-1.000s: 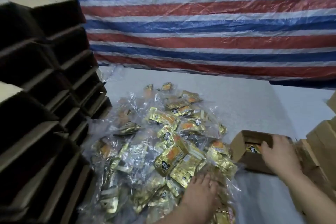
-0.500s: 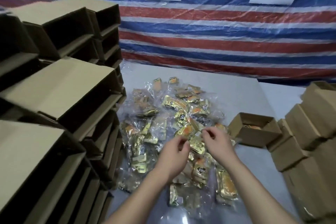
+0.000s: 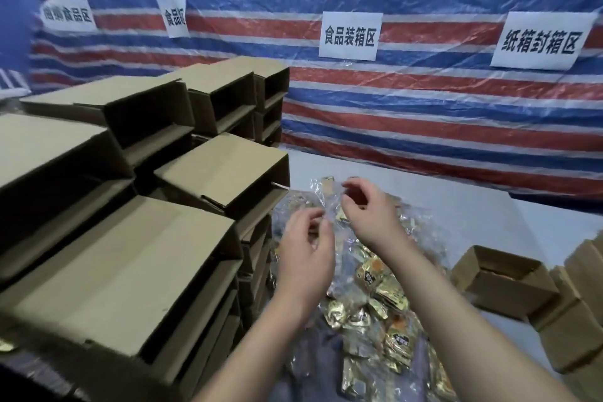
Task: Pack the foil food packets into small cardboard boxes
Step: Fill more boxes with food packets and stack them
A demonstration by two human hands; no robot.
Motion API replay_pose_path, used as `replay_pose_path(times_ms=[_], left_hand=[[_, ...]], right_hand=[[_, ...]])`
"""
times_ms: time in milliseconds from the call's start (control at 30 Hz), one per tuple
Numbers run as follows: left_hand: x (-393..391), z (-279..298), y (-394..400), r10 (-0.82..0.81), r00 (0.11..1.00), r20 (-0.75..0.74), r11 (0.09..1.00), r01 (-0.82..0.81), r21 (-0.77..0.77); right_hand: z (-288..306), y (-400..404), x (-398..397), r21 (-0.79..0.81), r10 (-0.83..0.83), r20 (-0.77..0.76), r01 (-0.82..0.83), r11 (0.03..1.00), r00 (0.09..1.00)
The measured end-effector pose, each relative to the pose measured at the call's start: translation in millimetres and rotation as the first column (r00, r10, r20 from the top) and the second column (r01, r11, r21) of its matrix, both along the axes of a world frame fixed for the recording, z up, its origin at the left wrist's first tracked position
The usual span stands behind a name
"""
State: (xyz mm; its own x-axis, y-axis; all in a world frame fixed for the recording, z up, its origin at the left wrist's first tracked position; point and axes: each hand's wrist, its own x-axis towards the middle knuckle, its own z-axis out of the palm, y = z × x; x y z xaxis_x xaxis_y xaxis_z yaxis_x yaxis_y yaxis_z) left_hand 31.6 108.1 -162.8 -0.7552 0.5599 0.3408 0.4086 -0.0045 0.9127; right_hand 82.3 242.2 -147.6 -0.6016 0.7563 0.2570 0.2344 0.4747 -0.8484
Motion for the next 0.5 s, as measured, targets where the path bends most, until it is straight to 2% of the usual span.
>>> replay_pose_path(times_ms=[67,133,367,500], left_hand=[[-14.5,8.7,-7.6,0.108,0.992,-0.071,0.994,-0.109,-0.005],[-26.8,15.6,-14.7,0.165,0.983,-0.078,0.983,-0.171,-0.072],[-52.0,12.6,-24.5,0.195,0.979,-0.061,0.967,-0.202,-0.155],[-55.3,10.7,-23.4,0.194,0.977,-0.089,0.972,-0.204,-0.114]], right_hand=[[20.9,-6.8,-40.1,0.066,0.102,0.039,-0.104,0.992,0.994],[36.4,-12.5,-75.9,0.131,0.159,0.128,-0.176,0.976,0.979],[48.5,-2.8,-149.2,0.213,0.186,0.438,-0.302,0.929,0.88],[42.5,8.4,-158.2,0.17,0.221,0.349,-0.294,0.941,0.911]])
